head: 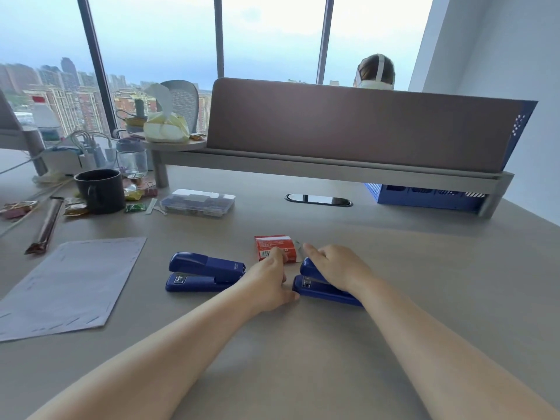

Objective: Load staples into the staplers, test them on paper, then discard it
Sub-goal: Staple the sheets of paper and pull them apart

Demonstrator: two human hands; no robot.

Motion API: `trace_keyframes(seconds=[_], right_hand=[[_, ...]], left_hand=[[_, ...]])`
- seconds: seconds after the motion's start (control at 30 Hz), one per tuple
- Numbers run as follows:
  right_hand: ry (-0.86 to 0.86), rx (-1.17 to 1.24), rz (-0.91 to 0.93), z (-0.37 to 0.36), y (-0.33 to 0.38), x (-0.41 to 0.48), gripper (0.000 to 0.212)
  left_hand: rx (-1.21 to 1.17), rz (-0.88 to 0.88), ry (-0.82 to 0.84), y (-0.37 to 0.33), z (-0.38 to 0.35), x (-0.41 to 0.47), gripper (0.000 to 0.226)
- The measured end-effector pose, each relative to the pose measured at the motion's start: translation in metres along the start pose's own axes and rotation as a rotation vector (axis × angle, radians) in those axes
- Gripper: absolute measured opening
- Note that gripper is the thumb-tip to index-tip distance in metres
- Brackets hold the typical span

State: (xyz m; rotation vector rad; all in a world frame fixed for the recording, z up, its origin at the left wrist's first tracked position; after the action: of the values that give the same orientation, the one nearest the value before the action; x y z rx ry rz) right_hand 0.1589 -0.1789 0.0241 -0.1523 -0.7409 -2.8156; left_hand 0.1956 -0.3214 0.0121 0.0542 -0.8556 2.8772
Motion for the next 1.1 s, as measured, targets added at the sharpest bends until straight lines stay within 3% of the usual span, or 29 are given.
trace_keyframes(seconds=[0.23, 0.53, 0.63, 0.83, 1.1], right_hand=[[-0.008, 0.030, 0.056, -0.003, 0.012, -0.024, 0.056], [0.053, 0.129, 0.238, -0.035, 0.072, -0.043, 0.056], [0.090, 0.159, 0.295, -0.048, 0.103, -0.048, 0.054], [0.016, 0.081, 0.398, -0.072, 0.152, -0.047, 0.050], [-0.001, 0.111, 0.429, -0.094, 0.179, -0.036, 0.049]], left_hand=[[0.247, -0.011, 0.106, 0.004, 0.019, -0.030, 0.047], [0.371, 0.046, -0.211, 0.079, 0.059, -0.106, 0.036], [0.395, 0.159, -0.294, 0.114, 0.079, -0.124, 0.036], [0.360, 0.403, -0.240, 0.158, 0.097, -0.147, 0.067], [0.511, 0.414, -0.271, 0.166, 0.100, -0.152, 0.052]])
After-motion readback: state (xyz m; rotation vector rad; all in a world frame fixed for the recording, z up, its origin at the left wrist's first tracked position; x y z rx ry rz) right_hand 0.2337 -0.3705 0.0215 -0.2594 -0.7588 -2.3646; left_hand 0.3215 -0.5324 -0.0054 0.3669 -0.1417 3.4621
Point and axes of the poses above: each hand's wrist, its own x-axis towards the middle knuckle, its own z-axis out of the back of the hand, y = z × x, the point moved 2 cm from there along x, towards the middle knuckle, and after that the axes turned 5 degrees about -y, right-handed, at the moved point
